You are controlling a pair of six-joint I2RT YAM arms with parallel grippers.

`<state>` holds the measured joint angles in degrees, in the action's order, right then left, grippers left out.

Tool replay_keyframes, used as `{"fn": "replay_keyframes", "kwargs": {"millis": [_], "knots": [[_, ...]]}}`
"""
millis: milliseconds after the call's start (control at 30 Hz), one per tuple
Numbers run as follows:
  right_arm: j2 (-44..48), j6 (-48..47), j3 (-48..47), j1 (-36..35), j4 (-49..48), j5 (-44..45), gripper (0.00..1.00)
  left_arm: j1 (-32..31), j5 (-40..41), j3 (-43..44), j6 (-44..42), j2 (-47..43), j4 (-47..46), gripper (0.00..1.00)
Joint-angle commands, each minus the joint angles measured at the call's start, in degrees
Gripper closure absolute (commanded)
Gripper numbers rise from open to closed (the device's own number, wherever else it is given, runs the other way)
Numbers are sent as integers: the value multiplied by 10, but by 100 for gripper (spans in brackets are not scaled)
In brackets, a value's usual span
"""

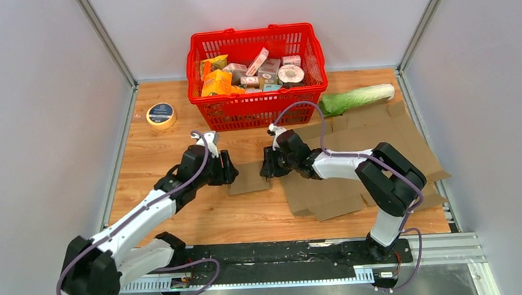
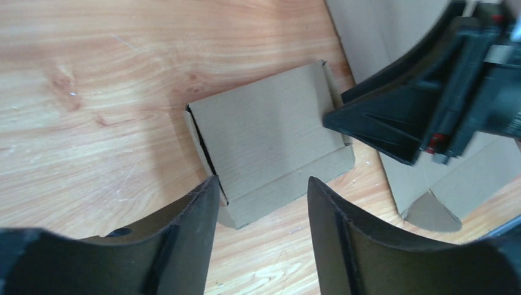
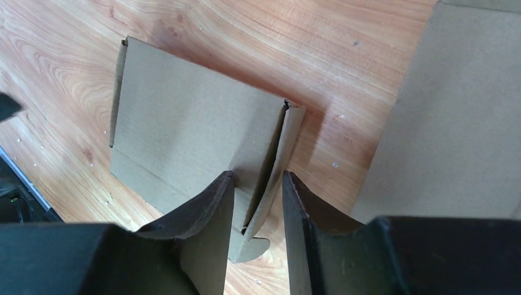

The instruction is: Fold the paper box

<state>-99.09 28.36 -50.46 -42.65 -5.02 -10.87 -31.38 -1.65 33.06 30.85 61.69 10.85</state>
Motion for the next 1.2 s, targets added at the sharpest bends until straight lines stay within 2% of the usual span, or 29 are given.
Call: {"fn": "replay_keyframes", "kwargs": {"millis": [0,67,167,267,300,367,567,767,967,1167], "knots": [[-21,-8,-17,5,-11,-10,64,5,15,16,-2,-68,67,34],[-20,-9,-16,7,-5,1,71,13,15,3,15,-73,70,30],[-15,-4,4,19,-18,-5,76,41,-27,-47,48,-57,22,28],[-16,5,21,35,-37,-30,81,54,-54,-100,81,-42,-67,27],[-17,8,26,39,-39,-35,81,55,-59,-126,89,-39,-132,27],[-18,13,35,47,-54,-52,82,55,-60,-143,106,-29,-205,27],[-29,28,50,63,-81,-85,83,55,-76,-162,132,15,-299,26],[-37,49,65,94,-106,-116,85,54,-81,-170,163,22,-317,26],[-44,53,62,95,-117,-140,84,54,-104,-159,185,39,-324,27],[-27,53,59,92,-112,-143,82,54,-119,-157,226,71,-363,41]]}}
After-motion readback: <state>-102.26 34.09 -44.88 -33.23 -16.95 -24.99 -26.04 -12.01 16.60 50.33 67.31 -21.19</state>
